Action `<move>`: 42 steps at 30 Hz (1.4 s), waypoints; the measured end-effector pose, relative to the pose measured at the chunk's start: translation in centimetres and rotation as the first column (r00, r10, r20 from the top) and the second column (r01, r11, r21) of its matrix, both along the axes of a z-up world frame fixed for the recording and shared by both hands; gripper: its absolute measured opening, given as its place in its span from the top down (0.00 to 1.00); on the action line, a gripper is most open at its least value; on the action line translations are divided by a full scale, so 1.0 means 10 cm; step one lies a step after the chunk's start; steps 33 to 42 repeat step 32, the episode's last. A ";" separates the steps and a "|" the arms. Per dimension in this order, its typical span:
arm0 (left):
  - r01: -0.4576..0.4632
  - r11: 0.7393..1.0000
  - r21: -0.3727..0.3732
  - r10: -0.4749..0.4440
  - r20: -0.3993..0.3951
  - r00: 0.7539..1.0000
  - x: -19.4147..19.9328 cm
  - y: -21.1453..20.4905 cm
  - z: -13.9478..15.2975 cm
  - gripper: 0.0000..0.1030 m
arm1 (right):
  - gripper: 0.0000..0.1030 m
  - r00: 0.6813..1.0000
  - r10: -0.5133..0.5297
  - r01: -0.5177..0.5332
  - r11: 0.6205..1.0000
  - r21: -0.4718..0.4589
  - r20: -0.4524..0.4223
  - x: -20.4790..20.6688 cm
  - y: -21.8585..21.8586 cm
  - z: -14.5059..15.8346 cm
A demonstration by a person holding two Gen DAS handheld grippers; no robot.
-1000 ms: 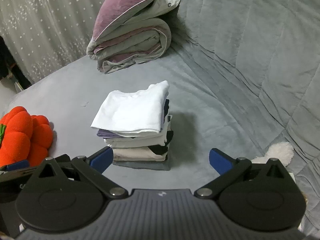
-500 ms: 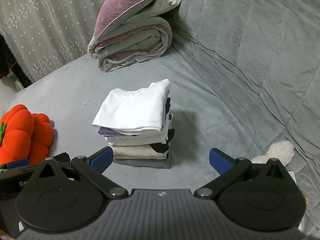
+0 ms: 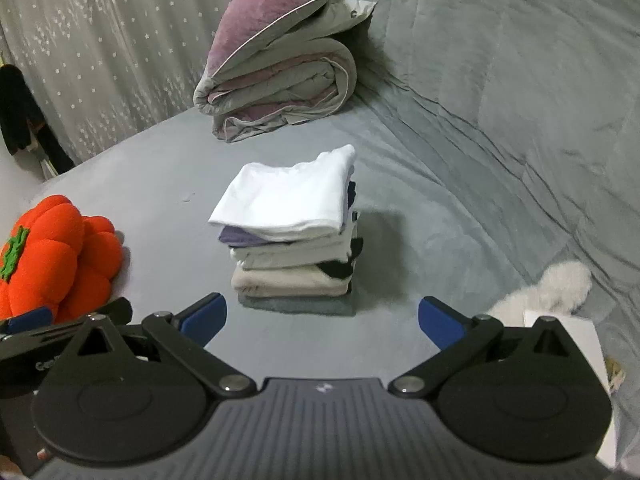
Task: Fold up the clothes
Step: 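Open the right gripper and withdraw both grippers from the stack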
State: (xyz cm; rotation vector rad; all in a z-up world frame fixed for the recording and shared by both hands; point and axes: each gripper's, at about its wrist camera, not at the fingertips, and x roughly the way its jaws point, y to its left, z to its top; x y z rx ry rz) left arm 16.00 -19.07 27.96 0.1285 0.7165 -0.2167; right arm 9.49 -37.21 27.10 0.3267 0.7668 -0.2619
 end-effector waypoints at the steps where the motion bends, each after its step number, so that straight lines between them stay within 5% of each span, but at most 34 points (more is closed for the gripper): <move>1: -0.007 1.000 -0.003 0.007 0.007 1.000 -0.07 0.06 0.00 0.00 | 0.00 1.000 0.003 -0.003 1.000 0.000 0.001 -0.08 0.05 -0.01; 21: 0.013 0.999 0.044 -0.013 0.000 1.000 -1.63 0.85 -0.28 0.01 | 0.00 0.997 0.074 -0.074 0.997 0.004 0.001 -1.41 0.84 -0.31; 32: -0.058 0.998 0.028 0.059 -0.041 0.997 -1.85 1.02 -0.57 0.00 | 0.00 0.995 0.091 -0.091 0.996 0.016 -0.033 -1.70 1.07 -0.69; 42: -0.058 0.998 0.028 0.059 -0.041 0.997 -1.85 1.02 -0.57 0.00 | 0.00 0.995 0.091 -0.091 0.996 0.016 -0.033 -1.70 1.07 -0.69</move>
